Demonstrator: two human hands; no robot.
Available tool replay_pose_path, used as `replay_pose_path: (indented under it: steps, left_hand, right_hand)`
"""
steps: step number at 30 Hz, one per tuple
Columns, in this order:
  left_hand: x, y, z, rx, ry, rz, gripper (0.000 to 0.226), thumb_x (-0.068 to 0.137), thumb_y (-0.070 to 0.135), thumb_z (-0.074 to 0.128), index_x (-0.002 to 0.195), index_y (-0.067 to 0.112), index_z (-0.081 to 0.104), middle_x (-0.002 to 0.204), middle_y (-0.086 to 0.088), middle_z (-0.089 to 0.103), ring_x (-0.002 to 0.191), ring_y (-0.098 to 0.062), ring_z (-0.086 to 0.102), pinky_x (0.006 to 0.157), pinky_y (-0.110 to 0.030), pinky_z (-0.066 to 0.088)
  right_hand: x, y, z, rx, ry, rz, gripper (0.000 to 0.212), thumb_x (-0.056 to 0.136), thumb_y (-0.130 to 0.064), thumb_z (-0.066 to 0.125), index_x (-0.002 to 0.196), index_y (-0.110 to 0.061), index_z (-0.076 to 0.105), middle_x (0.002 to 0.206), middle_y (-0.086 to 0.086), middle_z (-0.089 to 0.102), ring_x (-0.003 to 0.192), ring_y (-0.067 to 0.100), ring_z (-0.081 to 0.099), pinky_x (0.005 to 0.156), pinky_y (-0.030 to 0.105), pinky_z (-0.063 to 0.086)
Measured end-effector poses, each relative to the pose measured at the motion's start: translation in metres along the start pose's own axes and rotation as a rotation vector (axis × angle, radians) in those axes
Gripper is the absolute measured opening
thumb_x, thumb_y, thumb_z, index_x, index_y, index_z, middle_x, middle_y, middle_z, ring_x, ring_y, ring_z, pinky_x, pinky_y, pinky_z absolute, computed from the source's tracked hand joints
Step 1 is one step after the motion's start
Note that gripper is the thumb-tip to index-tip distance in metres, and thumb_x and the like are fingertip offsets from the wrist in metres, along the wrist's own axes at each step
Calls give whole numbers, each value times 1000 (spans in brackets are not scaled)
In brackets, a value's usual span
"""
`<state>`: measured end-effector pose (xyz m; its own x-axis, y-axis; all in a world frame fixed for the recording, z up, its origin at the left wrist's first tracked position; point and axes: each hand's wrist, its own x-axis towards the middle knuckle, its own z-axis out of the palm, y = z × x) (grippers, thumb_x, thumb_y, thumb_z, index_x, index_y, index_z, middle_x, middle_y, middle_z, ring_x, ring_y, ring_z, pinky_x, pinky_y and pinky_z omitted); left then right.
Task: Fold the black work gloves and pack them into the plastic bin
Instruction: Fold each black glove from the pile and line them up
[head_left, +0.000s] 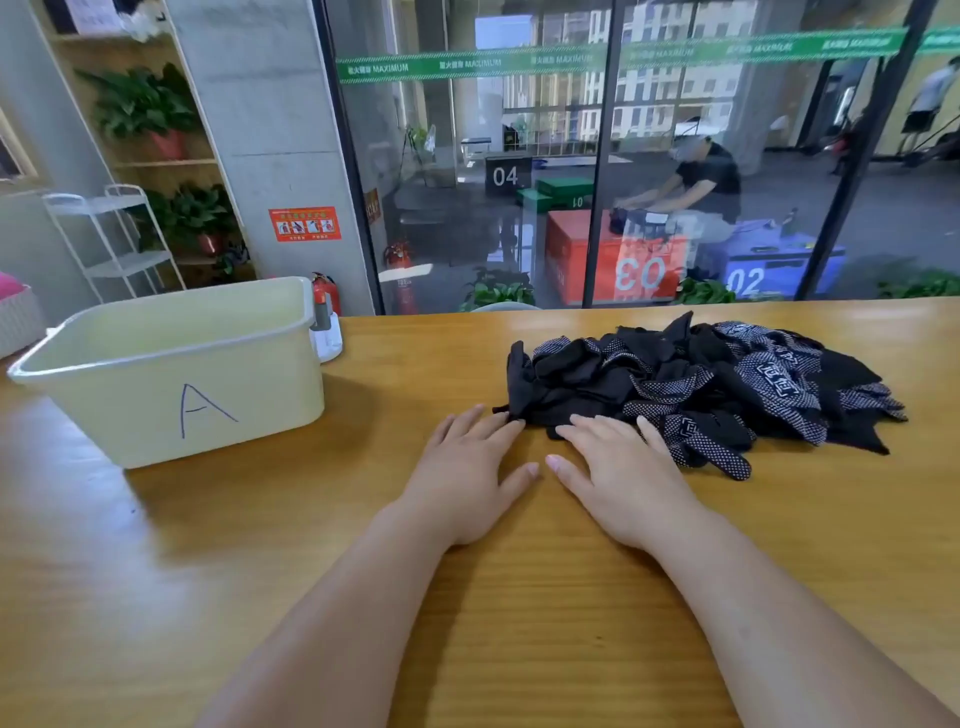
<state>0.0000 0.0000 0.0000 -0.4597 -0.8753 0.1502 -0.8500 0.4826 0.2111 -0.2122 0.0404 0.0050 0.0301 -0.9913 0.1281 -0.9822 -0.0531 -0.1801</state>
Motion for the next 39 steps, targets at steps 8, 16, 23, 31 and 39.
replay_pose_path:
  steps: [8,16,23,31,39]
  left_hand:
    - [-11,-2,-14,182,111,-11,55,105,66,40,150,38,57,147,13,53,142,-20,40,129,-43,21]
    - [-39,-13,-42,177,94,-13,26,104,59,50,119,37,53,107,12,63,109,-16,60,128,-39,26]
    - [-48,-14,-33,8,298,-182,54,100,43,68,150,35,48,115,11,69,117,-17,58,111,-35,41]
    - [-54,-16,-46,-534,411,-408,16,103,32,64,116,33,74,90,15,73,88,-9,69,78,-30,57]
    - [-61,-10,-59,-1150,359,-403,19,104,15,61,116,24,72,86,-4,81,72,-4,66,65,-12,47]
  right_hand:
    - [-7,4,-7,1,39,-45,56,107,-65,33,156,-40,45,165,-18,38,154,6,28,132,48,0]
    - [-12,2,-10,63,44,-105,58,107,-65,35,160,-40,39,173,-16,24,161,9,15,133,46,7]
    - [-18,-21,-7,67,25,-236,64,105,-69,32,162,-42,33,174,-20,17,162,6,6,133,43,6]
    - [-16,-25,-7,147,70,-289,57,106,-63,40,160,-44,39,171,-19,27,160,6,14,131,40,15]
    - [-15,-38,-3,195,164,-362,49,106,-46,55,154,-47,47,168,-11,32,157,16,19,128,45,26]
